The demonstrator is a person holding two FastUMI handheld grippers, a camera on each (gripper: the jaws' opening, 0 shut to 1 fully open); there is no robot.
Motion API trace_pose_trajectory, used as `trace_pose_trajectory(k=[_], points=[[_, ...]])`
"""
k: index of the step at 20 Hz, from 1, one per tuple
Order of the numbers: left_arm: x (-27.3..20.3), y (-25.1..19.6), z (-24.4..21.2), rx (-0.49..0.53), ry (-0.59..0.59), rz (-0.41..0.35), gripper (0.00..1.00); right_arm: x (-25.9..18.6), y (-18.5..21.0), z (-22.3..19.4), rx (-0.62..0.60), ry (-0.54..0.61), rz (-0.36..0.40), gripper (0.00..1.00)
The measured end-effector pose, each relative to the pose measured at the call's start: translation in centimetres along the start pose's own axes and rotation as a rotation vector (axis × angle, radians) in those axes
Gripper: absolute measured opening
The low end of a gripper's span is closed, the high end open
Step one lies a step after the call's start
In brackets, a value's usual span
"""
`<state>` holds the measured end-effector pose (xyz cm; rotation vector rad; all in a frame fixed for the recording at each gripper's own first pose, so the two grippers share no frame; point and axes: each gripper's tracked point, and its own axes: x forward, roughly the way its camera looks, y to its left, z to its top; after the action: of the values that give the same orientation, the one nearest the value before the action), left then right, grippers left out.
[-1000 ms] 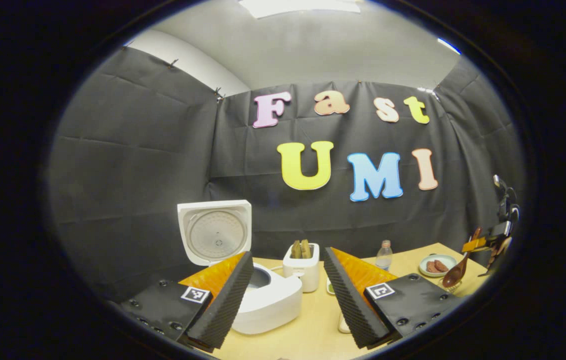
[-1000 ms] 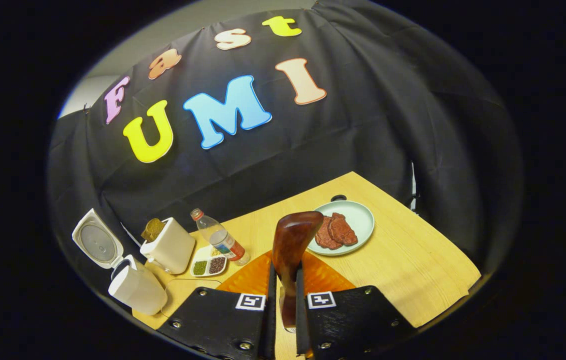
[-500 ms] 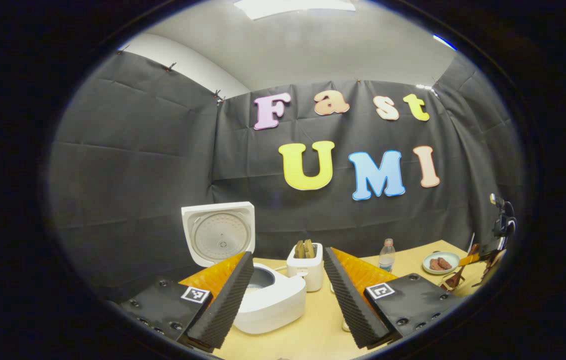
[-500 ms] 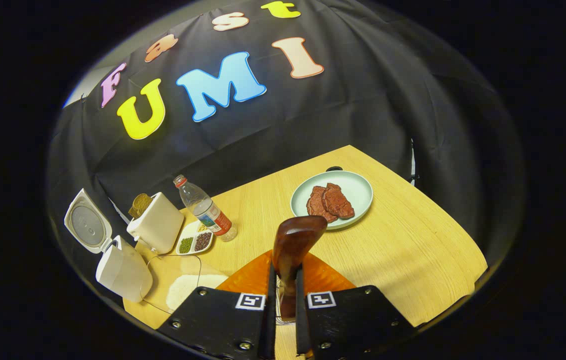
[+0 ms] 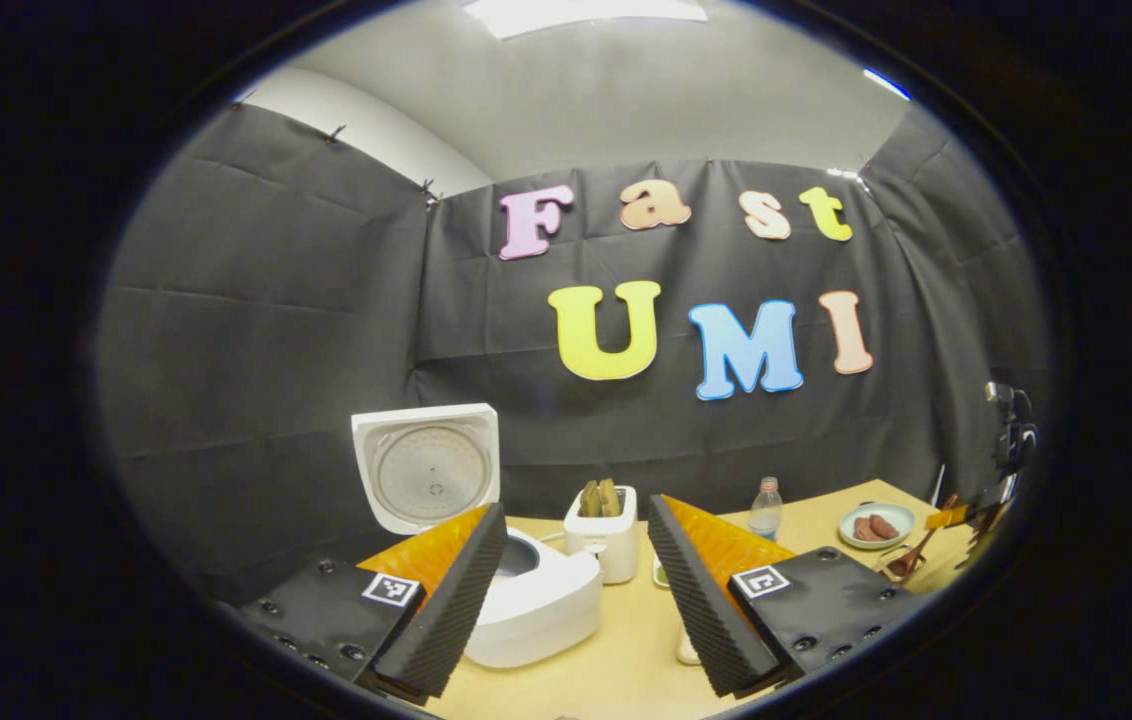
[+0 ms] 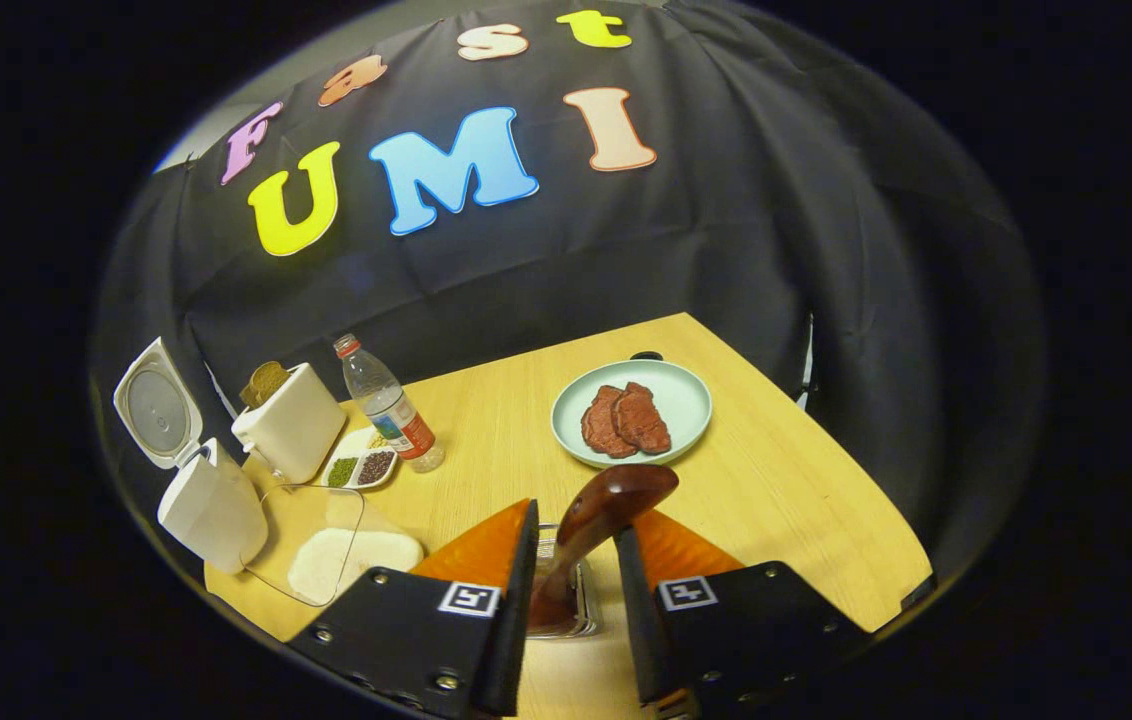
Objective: Close the left gripper, press the button to open the rice cooker; take a wooden spoon from the chopstick holder with the right hand, scoop a spoonful of rice and pour it into the rice cooker, then put the wooden spoon back into the chopstick holder.
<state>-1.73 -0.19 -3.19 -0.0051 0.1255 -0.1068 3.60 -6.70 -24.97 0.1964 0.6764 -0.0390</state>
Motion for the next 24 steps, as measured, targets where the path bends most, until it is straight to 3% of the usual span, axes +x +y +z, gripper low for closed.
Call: trace_pose_trajectory(k=[2, 3, 4, 5, 10, 15, 17, 18, 19, 20, 22, 24], points=[[0.2, 0.0, -0.1, -0.008, -0.001, -0.002, 0.91, -0.9, -0.9, 0.9, -0.009, -0.029, -0.020, 0.57], [0.3, -0.1, -0.1, -0.018, -0.001, -0.006, 1.00, -1.3, -1.2, 1.6, -0.016, -0.052, -0.030, 0.73], [0.4, -0.2, -0.1, -0.026, -0.002, -0.010, 0.98, -1.6, -1.7, 2.4, -0.028, -0.082, -0.049, 0.82], [0.4, -0.2, -0.1, -0.028, -0.002, -0.012, 1.00, -2.5, -1.8, 3.4, -0.042, -0.114, -0.062, 1.00], [1.3, 0.1, -0.4, -0.048, -0.001, -0.025, 0.98, -6.5, 0.3, 8.5, -0.149, -0.263, -0.059, 1.00], [2.7, 1.7, 0.4, -0.046, -0.015, -0.007, 0.98, -10.7, 4.6, 12.5, -0.202, -0.386, -0.001, 1.00], [3.6, 3.0, 1.2, -0.039, -0.030, 0.015, 0.95, -11.9, 6.2, 13.2, -0.204, -0.419, 0.017, 1.00], [4.3, 3.8, 1.7, -0.041, -0.036, 0.026, 0.98, -12.4, 6.8, 13.5, -0.205, -0.435, 0.023, 1.00], [4.9, 4.5, 2.0, -0.045, -0.042, 0.039, 0.92, -12.8, 7.3, 13.6, -0.206, -0.449, 0.023, 1.00], [5.7, 5.5, 2.4, -0.049, -0.048, 0.054, 0.98, -13.2, 7.5, 13.6, -0.211, -0.458, 0.019, 1.00], [7.1, 7.4, 2.9, -0.060, -0.052, 0.085, 1.00, -13.7, 7.9, 13.2, -0.222, -0.466, 0.011, 1.00], [8.8, 9.1, 3.2, -0.070, -0.052, 0.102, 0.91, -13.8, 8.0, 12.7, -0.226, -0.461, -0.004, 1.00]])
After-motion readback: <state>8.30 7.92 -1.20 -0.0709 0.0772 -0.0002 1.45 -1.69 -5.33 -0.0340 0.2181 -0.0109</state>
